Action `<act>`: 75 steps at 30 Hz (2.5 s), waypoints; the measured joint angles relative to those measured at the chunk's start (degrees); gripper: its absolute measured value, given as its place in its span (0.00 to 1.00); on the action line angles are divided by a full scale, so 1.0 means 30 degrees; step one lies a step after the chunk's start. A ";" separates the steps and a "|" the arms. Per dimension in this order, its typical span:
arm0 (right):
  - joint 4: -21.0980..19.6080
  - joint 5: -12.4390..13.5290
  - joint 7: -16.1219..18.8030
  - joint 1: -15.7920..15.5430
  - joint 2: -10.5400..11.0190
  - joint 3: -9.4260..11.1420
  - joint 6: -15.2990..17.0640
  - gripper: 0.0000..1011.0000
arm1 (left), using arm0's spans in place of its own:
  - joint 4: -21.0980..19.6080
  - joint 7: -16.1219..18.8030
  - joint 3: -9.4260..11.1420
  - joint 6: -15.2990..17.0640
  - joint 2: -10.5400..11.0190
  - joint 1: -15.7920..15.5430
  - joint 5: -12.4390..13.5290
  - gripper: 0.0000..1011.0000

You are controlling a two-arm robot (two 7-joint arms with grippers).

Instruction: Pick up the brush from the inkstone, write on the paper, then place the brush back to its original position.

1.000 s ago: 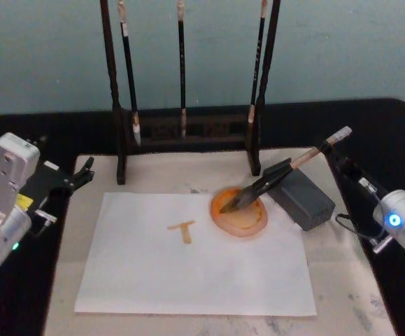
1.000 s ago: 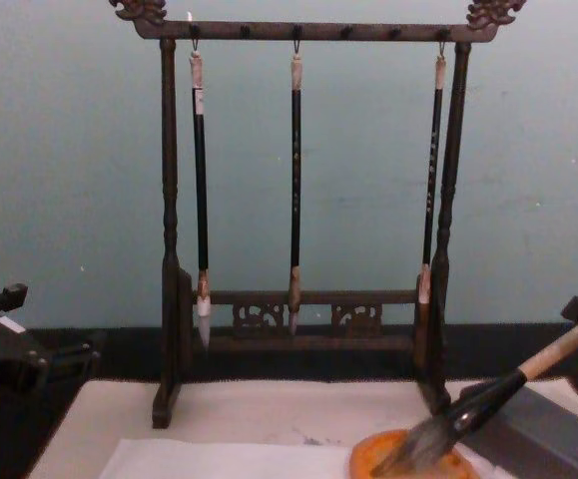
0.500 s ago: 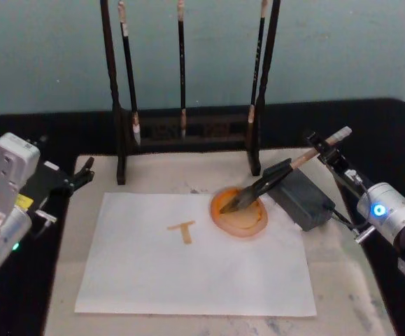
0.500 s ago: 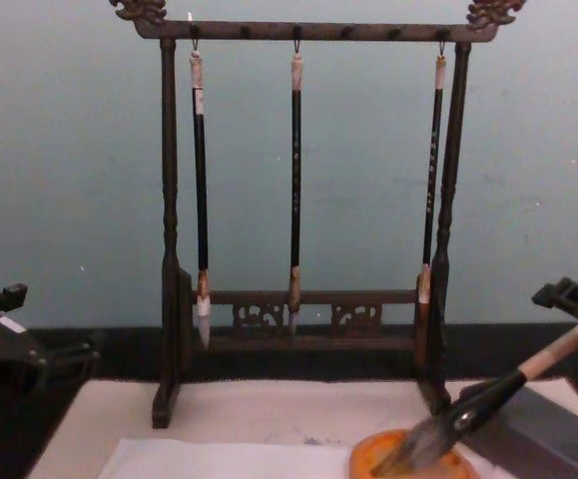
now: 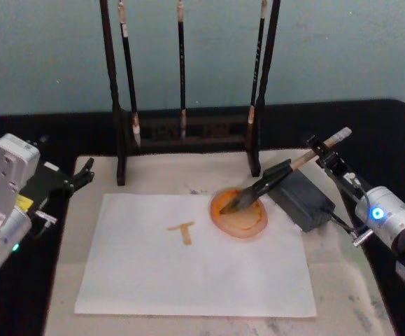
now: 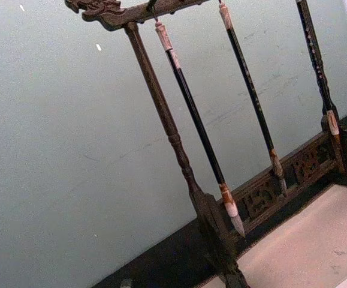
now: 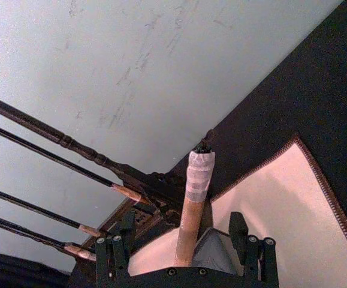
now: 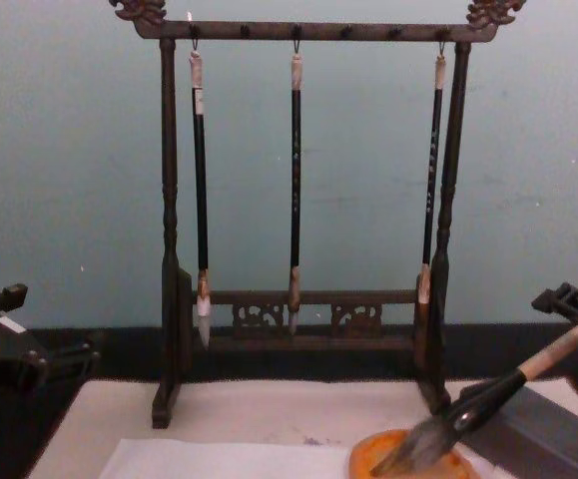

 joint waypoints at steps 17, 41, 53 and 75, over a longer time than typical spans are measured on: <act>-0.0111 0.0211 -0.0085 -0.0130 0.0147 -0.0123 -0.0198 0.99 | -0.0001 0.0000 0.0000 -0.0001 0.0000 0.0000 -0.0001 1.00; -0.0112 0.0175 -0.0083 -0.0110 0.0128 -0.0093 -0.0166 0.36 | 0.0000 0.0000 0.0000 0.0000 0.0000 0.0000 0.0000 1.00; -0.0111 0.0166 -0.0076 -0.0108 0.0128 -0.0093 -0.0165 0.15 | -0.0001 0.0000 -0.0001 -0.0001 0.0000 0.0000 0.0000 1.00; -0.1063 0.0557 0.0778 0.0030 0.0778 -0.0839 -0.1216 0.15 | -0.0001 0.0000 0.0000 0.0000 -0.0001 0.0000 0.0000 1.00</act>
